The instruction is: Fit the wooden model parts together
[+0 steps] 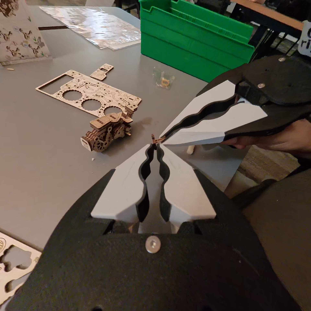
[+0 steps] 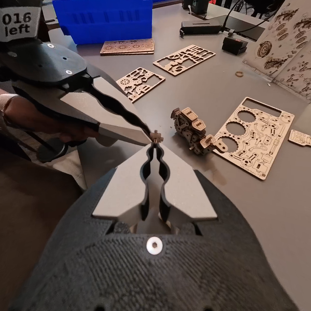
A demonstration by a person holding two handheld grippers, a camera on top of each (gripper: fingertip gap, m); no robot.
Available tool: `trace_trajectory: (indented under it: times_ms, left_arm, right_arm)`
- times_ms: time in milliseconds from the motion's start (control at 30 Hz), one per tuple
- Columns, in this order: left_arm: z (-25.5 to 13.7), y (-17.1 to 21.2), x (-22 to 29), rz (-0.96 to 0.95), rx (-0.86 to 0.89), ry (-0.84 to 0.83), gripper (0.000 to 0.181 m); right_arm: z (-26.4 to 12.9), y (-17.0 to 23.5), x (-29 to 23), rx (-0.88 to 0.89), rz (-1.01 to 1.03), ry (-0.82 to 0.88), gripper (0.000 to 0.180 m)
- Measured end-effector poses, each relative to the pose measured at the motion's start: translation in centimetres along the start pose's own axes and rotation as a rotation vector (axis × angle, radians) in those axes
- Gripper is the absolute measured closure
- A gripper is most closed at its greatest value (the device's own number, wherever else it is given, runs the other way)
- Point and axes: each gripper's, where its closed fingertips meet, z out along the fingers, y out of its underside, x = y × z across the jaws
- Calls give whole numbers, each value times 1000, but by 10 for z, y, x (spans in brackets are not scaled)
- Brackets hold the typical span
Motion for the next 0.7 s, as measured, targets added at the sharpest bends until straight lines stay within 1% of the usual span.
trace_trajectory:
  times_ms: [100,133,200,267,433,500,633,700]
  left_arm:
    - [-1,-11,-2,-93,36,53,181]
    - [-2,-13,-3,-118,45,65,181]
    - [-4,-14,-5,-91,56,70,181]
    - [-7,-13,-1,-68,68,138,181]
    - [-28,-15,29,10,99,443,181]
    - [-34,-12,41,65,92,516,181]
    - [-34,-3,55,111,55,566,181]
    - [-34,0,59,135,41,583,181]
  right_arm:
    - [-2,-8,2,44,6,4,177]
    - [-4,-12,0,70,16,-16,170]
    - [-8,-17,-5,103,60,-90,154]
    - [-15,-20,-10,141,100,-170,149]
    - [-36,-21,-22,196,165,-412,146]
    - [-40,-19,-29,188,160,-485,144]
    - [-43,-12,-49,144,76,-571,149]
    - [-43,-9,-54,133,52,-583,156]
